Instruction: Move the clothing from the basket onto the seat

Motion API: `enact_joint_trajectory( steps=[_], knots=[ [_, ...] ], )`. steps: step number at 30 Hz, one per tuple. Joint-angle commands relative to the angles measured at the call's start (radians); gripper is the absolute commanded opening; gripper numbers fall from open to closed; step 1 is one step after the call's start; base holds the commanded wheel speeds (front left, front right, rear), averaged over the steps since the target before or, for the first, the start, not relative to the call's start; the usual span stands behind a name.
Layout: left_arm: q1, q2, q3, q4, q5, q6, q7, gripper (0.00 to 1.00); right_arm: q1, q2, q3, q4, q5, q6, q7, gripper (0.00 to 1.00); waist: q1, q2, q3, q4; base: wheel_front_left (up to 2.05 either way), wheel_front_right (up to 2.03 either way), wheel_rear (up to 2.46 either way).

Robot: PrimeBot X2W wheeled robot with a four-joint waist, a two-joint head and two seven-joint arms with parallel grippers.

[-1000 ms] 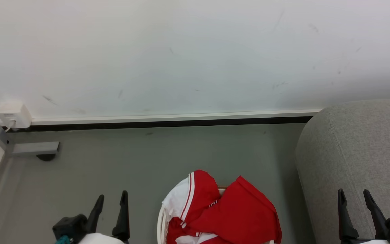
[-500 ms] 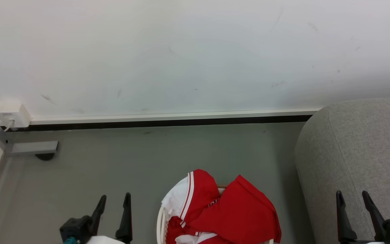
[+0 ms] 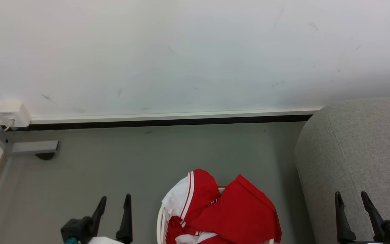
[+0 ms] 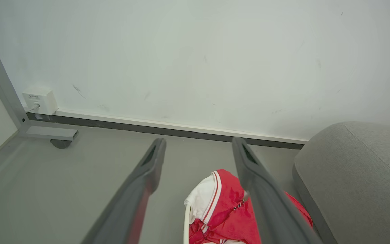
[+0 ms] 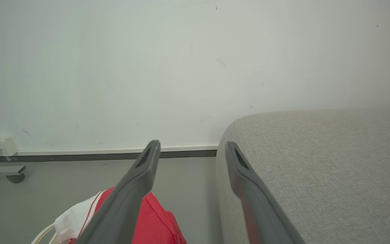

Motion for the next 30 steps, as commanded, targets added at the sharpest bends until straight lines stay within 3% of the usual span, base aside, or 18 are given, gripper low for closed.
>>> enact_joint_trajectory(
  steps=[1,22,30],
  knots=[
    [-0.003,0.007,0.001,0.000,0.003,-0.004,-0.001,1.00,0.010,-0.006,0.001,0.001,0.007,-0.002,-0.003,1.00,0.0000,0.0000,0.000,0.000,0.00,0.00,0.00],
    [-0.052,0.007,-0.004,-0.012,0.037,-0.015,-0.001,1.00,-0.035,-0.005,0.029,-0.032,0.032,-0.002,-0.003,1.00,0.0000,0.0000,0.063,-0.039,0.00,0.00,0.00],
    [-0.145,0.007,-0.044,-0.001,0.057,-0.032,-0.001,1.00,-0.096,-0.005,0.038,-0.097,0.033,-0.002,-0.002,1.00,0.0000,0.0000,0.149,-0.055,0.00,0.00,0.00]
  ],
)
